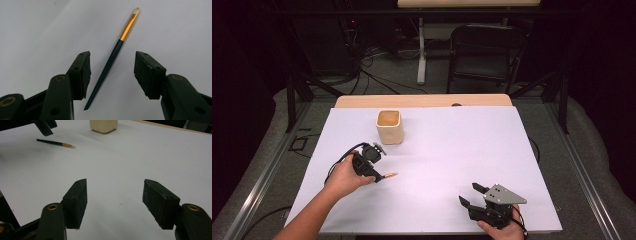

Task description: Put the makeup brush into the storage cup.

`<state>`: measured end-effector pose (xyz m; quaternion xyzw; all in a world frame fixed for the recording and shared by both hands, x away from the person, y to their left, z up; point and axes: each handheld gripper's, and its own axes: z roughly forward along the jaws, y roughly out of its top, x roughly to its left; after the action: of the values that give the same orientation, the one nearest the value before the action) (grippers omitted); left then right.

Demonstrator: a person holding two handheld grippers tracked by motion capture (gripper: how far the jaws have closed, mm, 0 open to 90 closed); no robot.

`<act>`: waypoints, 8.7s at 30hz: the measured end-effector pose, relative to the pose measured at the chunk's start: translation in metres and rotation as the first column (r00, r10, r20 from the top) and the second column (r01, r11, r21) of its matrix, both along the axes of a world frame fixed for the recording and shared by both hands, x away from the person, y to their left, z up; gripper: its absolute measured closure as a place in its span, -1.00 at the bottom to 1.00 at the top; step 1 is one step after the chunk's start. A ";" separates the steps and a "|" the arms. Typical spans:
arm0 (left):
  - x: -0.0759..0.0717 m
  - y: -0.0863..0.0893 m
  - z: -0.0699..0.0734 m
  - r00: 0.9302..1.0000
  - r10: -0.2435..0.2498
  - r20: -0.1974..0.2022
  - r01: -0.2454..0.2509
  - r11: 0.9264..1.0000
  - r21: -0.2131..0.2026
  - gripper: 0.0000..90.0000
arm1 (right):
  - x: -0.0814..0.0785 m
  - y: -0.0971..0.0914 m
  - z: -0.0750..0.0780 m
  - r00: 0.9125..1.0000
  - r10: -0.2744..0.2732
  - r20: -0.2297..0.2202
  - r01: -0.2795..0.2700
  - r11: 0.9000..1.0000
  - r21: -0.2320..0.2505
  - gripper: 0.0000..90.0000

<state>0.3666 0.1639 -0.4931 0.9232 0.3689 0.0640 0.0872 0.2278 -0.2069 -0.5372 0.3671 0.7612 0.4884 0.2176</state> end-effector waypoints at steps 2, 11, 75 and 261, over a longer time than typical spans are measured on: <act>0.000 -0.001 -0.001 1.000 -0.009 0.000 0.009 1.000 -0.001 0.11 | 0.000 0.000 0.000 1.000 0.000 0.000 0.000 1.000 0.000 -0.20; -0.002 -0.009 -0.007 0.998 -0.055 -0.018 0.055 0.998 -0.009 0.26 | 0.000 0.000 0.000 1.000 0.002 -0.002 -0.002 1.000 -0.003 -0.20; 0.020 -0.039 -0.011 0.926 -0.339 -0.166 0.369 0.904 0.215 0.48 | 0.000 0.001 -0.002 1.000 0.023 -0.012 -0.023 1.000 -0.006 -0.20; -0.004 0.005 0.040 0.946 -0.282 0.161 0.308 0.937 -0.167 0.85 | 0.001 0.002 -0.003 0.999 0.030 -0.031 -0.030 0.999 -0.012 -0.20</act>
<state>0.3628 0.1687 -0.4528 0.9490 0.2237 0.0768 0.2085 0.2286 -0.2045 -0.5406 0.3616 0.7730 0.4810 0.2009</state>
